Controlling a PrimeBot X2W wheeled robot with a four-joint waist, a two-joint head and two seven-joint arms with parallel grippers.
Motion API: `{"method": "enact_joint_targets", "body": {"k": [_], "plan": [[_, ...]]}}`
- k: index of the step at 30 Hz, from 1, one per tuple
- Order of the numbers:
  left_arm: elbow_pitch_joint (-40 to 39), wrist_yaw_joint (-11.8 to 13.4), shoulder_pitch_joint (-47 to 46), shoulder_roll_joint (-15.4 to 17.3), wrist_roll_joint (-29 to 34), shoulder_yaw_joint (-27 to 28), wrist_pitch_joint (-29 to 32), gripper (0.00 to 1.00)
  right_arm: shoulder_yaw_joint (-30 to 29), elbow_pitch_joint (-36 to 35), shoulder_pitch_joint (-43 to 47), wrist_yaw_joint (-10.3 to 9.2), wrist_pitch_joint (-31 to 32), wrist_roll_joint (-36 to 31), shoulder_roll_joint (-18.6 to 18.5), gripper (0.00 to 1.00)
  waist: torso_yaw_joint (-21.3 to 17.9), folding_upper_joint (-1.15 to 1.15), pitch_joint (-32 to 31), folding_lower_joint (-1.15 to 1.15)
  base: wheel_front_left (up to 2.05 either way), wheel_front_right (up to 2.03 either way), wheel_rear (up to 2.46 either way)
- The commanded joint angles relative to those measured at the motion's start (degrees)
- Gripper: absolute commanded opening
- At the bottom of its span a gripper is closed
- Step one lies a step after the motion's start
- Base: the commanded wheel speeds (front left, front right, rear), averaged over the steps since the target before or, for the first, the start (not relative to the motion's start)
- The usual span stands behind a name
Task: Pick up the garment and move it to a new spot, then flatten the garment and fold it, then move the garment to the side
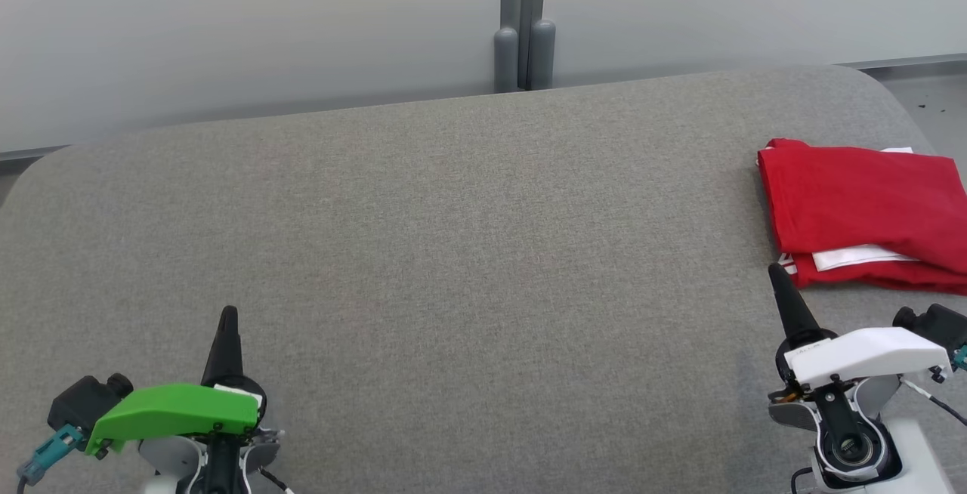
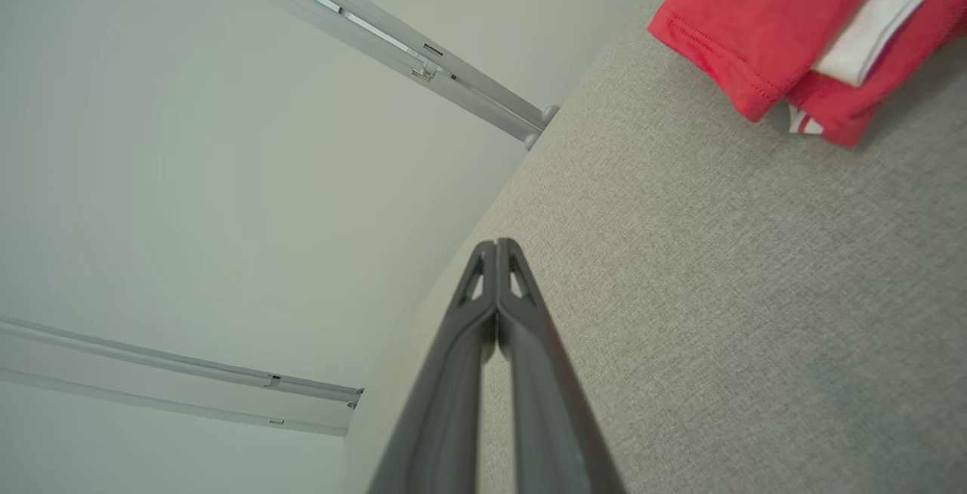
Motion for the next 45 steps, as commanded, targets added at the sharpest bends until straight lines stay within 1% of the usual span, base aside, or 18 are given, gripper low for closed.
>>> {"method": "enact_joint_targets", "body": {"k": [1, 21, 45], "plan": [[-0.2, -0.7, -1.6, 0.1, -1.4, 0.6, 0.4, 0.00, -0.5, -0.1, -1.0, 0.04, 0.4, 1.7, -0.4, 0.00, 0.0, 0.00, 0.0, 0.00, 0.00, 0.00, 0.00], [1.2, -2.9, -3.5, -1.3, -10.3, 3.0, 2.8, 0.00, -2.8, 1.6, -1.9, 0.03, 2.7, 13.3, -0.6, 0.00, -0.1, 0.00, 0.3, 0.00, 0.00, 0.00, 0.00], [2.4, -5.2, -5.5, -2.8, -19.2, 5.4, 5.1, 0.00, -5.1, 3.3, -2.8, 0.03, 5.0, 24.8, -0.7, 0.00, -0.1, 0.00, 0.7, 0.00, 0.00, 0.00, 0.00]]}}
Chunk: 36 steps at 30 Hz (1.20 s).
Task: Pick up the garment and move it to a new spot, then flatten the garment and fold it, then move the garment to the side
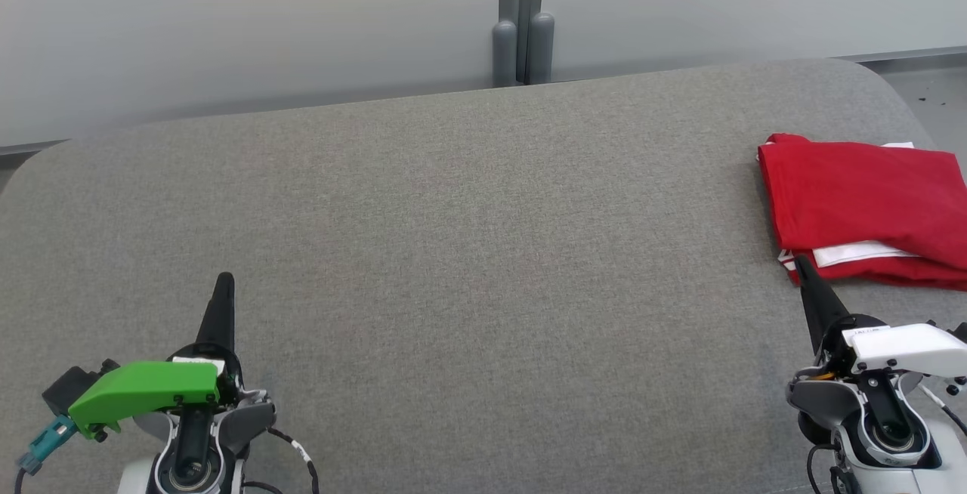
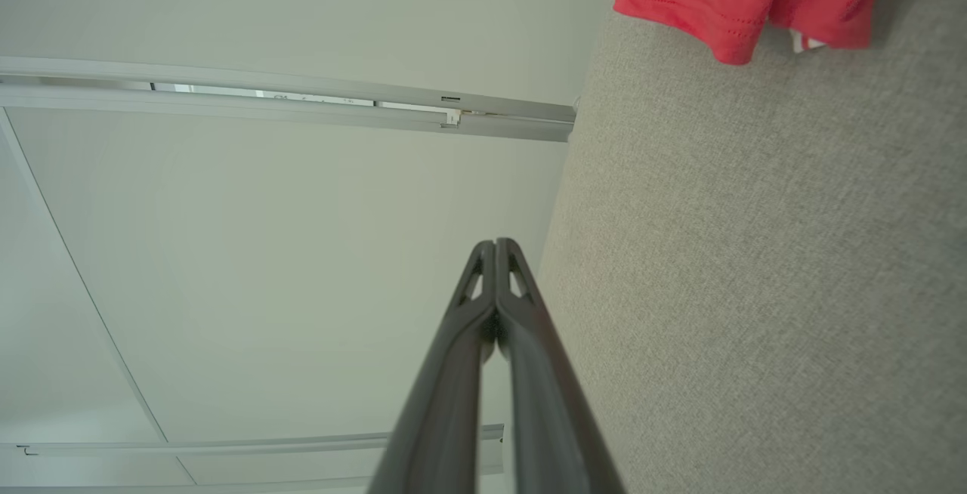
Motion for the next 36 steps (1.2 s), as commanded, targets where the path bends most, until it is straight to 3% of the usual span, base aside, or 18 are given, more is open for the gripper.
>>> {"method": "enact_joint_targets", "body": {"k": [1, 19, 36], "plan": [[-0.1, -0.6, -1.2, -0.3, -1.0, 0.5, 0.2, 0.00, -0.3, 0.1, -0.5, 0.03, 0.4, 1.0, -0.4, 0.00, 0.0, 0.00, 0.0, 0.00, 0.00, 0.00, 0.00], [0.9, -2.1, -2.2, -1.1, -6.6, 2.0, 1.8, 0.00, -1.8, 1.2, -1.1, 0.02, 1.9, 8.4, -0.5, 0.00, -0.1, 0.00, 0.3, 0.00, 0.00, 0.00, 0.00], [0.9, -2.0, -2.2, -1.1, -6.6, 2.0, 1.8, 0.00, -1.8, 1.2, -1.1, 0.02, 1.8, 8.3, -0.4, 0.00, -0.1, 0.00, 0.3, 0.00, 0.00, 0.00, 0.00]]}}
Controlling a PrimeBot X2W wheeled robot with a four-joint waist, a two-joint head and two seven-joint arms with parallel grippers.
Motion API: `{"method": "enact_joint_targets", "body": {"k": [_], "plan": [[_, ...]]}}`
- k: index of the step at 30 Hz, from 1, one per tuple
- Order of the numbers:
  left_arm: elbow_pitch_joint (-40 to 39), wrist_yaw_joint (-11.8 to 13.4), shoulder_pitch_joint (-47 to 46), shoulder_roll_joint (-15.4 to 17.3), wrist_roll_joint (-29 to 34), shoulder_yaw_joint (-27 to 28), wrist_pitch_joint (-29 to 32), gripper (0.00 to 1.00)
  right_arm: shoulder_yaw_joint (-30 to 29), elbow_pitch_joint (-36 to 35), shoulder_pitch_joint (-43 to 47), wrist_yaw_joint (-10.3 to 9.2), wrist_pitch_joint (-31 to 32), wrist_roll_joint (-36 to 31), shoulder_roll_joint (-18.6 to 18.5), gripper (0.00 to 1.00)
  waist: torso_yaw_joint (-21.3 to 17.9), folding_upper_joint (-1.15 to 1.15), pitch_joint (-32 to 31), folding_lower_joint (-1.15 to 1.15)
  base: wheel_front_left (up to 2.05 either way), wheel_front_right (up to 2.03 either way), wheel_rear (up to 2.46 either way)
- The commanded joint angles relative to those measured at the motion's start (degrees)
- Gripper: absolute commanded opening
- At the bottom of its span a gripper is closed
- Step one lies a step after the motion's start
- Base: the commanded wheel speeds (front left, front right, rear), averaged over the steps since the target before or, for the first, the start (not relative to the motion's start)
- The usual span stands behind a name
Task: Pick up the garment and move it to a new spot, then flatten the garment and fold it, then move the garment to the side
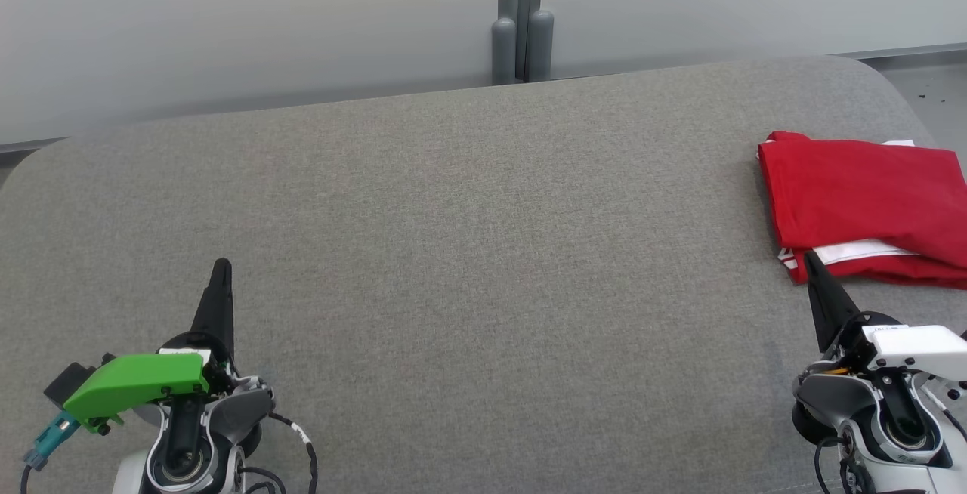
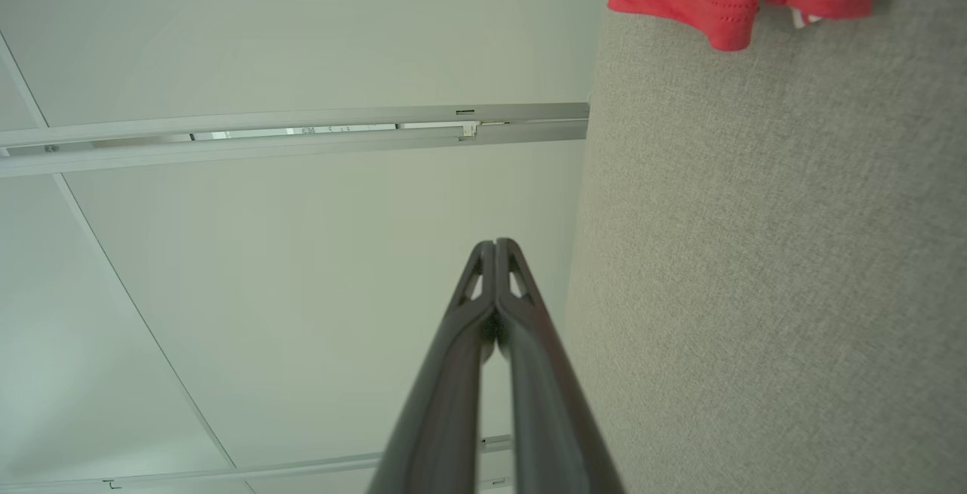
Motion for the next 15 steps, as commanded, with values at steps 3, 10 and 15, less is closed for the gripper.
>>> {"method": "enact_joint_targets", "body": {"k": [3, 10, 15], "plan": [[0.2, -0.4, -0.5, 0.0, -0.2, 0.2, 0.2, 0.00, -0.1, 0.1, -0.4, 0.03, 0.1, 0.3, -0.3, 0.00, 0.0, 0.00, 0.0, 0.00, 0.00, 0.00, 0.00], [0.2, -0.4, -0.5, 0.0, -0.2, 0.2, 0.2, 0.00, -0.2, 0.1, -0.4, 0.02, 0.2, 0.3, -0.3, 0.00, 0.0, 0.00, 0.0, 0.00, 0.00, 0.00, 0.00], [0.2, -0.4, -0.5, 0.0, -0.2, 0.2, 0.2, 0.00, -0.2, 0.1, -0.4, 0.02, 0.2, 0.2, -0.3, 0.00, 0.0, 0.00, 0.0, 0.00, 0.00, 0.00, 0.00]]}}
